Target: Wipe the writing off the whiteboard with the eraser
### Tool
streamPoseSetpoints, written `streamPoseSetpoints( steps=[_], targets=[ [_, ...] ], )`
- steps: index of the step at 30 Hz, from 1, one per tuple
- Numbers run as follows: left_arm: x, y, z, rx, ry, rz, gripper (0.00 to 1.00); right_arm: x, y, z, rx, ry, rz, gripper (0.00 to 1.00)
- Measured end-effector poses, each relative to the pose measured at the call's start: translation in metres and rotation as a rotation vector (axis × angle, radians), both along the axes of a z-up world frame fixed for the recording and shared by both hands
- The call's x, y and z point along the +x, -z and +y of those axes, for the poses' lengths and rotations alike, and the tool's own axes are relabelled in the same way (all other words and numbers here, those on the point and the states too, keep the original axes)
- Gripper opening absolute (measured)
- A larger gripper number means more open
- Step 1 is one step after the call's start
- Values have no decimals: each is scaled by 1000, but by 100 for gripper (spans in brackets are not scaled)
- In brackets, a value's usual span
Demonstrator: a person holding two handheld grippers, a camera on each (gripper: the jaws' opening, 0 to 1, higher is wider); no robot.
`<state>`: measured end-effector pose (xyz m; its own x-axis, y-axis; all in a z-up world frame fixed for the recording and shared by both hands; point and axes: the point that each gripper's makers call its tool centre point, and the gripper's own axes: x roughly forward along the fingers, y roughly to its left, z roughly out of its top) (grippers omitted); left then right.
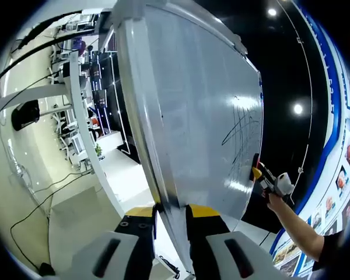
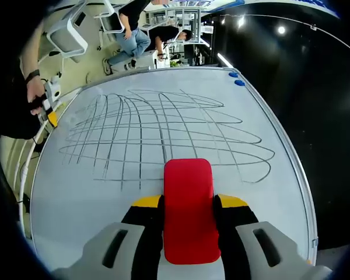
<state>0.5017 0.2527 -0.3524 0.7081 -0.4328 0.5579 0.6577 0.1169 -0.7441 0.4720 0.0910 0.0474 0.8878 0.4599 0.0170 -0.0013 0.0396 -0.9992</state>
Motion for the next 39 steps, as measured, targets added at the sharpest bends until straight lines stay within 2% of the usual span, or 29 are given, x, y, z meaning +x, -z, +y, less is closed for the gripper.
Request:
streamPoseSetpoints(
  steps=[11, 39],
  targets=[
    [0, 0, 0, -23, 1, 7, 22, 0, 12, 1, -11, -3, 2, 37],
    [2, 1, 1, -24, 6, 12, 22, 0, 41, 4, -28, -16, 7, 37]
  ],
)
